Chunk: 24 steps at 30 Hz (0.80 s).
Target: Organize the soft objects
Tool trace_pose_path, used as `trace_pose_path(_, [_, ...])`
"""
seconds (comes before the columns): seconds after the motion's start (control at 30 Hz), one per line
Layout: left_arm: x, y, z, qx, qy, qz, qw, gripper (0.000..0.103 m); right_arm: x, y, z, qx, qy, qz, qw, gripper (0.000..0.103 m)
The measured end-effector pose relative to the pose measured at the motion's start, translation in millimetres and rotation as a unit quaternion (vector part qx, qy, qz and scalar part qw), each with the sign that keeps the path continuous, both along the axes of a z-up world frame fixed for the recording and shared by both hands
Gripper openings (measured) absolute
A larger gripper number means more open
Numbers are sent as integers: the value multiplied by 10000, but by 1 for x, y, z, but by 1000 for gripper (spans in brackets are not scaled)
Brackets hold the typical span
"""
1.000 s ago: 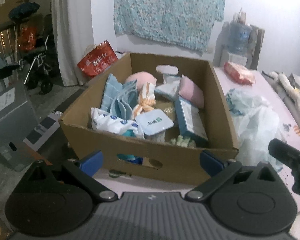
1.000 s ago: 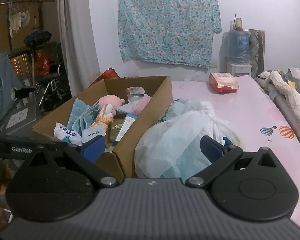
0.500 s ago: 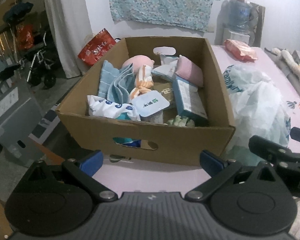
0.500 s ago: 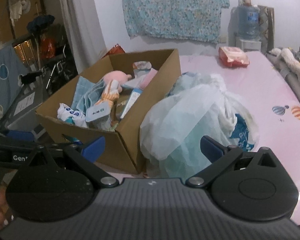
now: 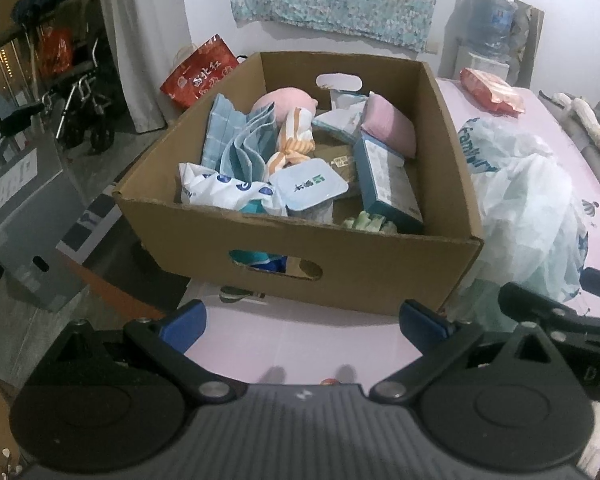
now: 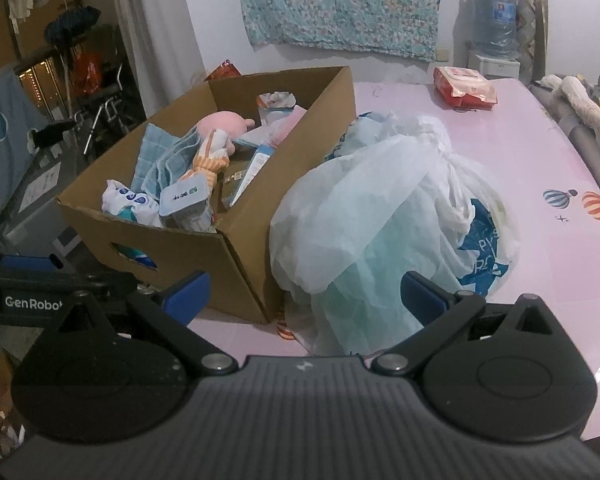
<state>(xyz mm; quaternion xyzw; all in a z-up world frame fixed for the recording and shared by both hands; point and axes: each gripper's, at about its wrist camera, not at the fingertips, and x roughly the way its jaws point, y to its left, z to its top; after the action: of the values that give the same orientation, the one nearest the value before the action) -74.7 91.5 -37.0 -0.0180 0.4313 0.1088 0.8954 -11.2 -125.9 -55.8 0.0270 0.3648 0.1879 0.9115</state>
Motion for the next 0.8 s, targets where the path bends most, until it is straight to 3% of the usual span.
trace_pose_path(0.8, [0,5,-9,13,213,47,9998,103,7,5,-9,-117,328,129,9993,102])
